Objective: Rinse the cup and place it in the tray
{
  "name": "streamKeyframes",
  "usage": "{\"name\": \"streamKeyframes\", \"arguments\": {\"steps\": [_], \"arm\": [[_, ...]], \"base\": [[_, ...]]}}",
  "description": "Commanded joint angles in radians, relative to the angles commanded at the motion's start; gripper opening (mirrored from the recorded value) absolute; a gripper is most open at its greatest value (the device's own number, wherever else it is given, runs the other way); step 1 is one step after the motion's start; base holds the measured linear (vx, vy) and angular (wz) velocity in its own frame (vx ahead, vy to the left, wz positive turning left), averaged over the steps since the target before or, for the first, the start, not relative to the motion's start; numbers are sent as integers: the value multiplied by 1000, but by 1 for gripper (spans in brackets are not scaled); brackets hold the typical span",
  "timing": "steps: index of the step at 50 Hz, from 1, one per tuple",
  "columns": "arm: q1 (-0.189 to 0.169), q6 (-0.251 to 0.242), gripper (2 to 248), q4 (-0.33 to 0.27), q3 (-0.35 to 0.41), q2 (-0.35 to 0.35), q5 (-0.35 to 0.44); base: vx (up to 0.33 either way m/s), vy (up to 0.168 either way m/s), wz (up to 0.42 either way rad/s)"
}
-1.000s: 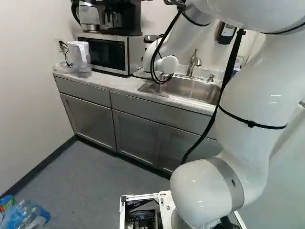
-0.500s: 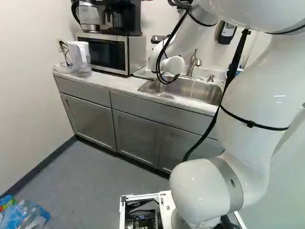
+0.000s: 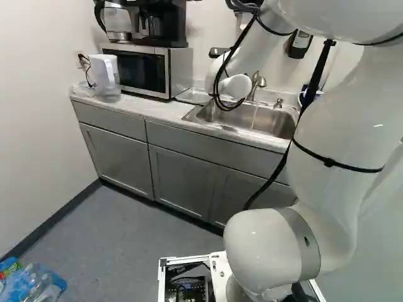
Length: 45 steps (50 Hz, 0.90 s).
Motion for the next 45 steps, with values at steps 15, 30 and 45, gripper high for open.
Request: {"name": "streamKeyframes", "arguments": {"steps": [15,30,45], "arm": [[-42,0,124,0,17,-10,0],[-82,0,124,0,52,-8,0],[-122,0,124,0,72,-22,-18]], "base": [[0,0,0],[0,0,0],[0,0,0]]}}
